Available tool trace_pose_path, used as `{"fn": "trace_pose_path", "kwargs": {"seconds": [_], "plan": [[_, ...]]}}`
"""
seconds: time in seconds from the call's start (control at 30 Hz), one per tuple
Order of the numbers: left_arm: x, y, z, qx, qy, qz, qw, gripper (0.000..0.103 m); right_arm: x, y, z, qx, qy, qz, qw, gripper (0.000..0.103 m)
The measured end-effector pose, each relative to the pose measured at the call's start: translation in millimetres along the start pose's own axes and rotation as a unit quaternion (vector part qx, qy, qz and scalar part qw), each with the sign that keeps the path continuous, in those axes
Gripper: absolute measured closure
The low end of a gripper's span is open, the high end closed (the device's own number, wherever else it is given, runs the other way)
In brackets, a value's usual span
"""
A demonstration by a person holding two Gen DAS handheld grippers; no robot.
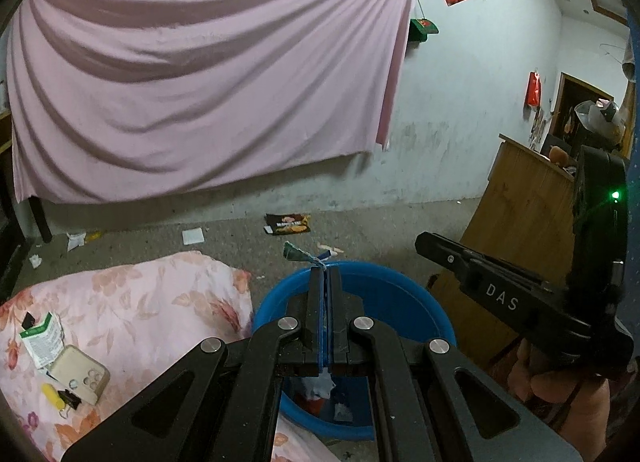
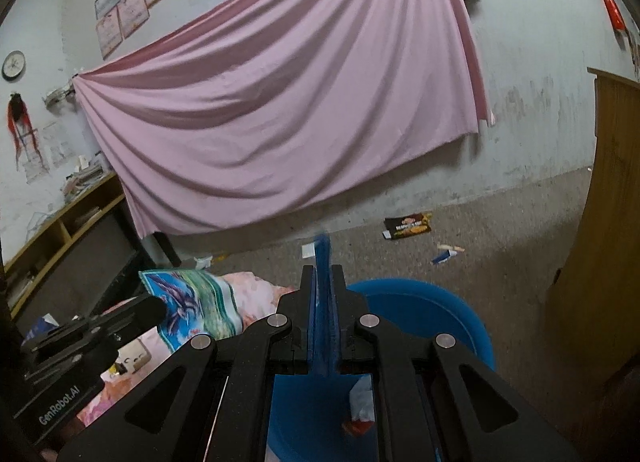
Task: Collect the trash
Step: 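Carry both items over the blue bucket and open both grippers to drop them, then move both tools back over the remaining trash on the bed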
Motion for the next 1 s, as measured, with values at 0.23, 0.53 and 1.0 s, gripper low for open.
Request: {"fn": "trace_pose_path", "kwargs": {"seconds": [0.23,0.53,1.0], "plan": [[6,4,-8,0.000,-0.018,-0.016,0.9997,0.103,2,4,3,0.001,0.009,-0.014,1.000,0.097],[10,-2,-20,-0.010,-0.021,-0.017,0.9996,0.102,1,5,1,0.003,0.006,-0.015,1.000,0.096],[-6,-60,-65,-0.047,-0.057,0.041,0.9964,0.046,-4,2,-10,-0.004,-0.002,0.001,1.000,0.072]]}}
Point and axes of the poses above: each gripper's, at about its wrist camera, not at the fingertips, and y roughly the way its jaws point, z to its right, x to its underside, the point moved 8 cm from there along y, roughly the way its jaws point, and after that the axes turned 10 degrees about x, right-handed, at the moved point
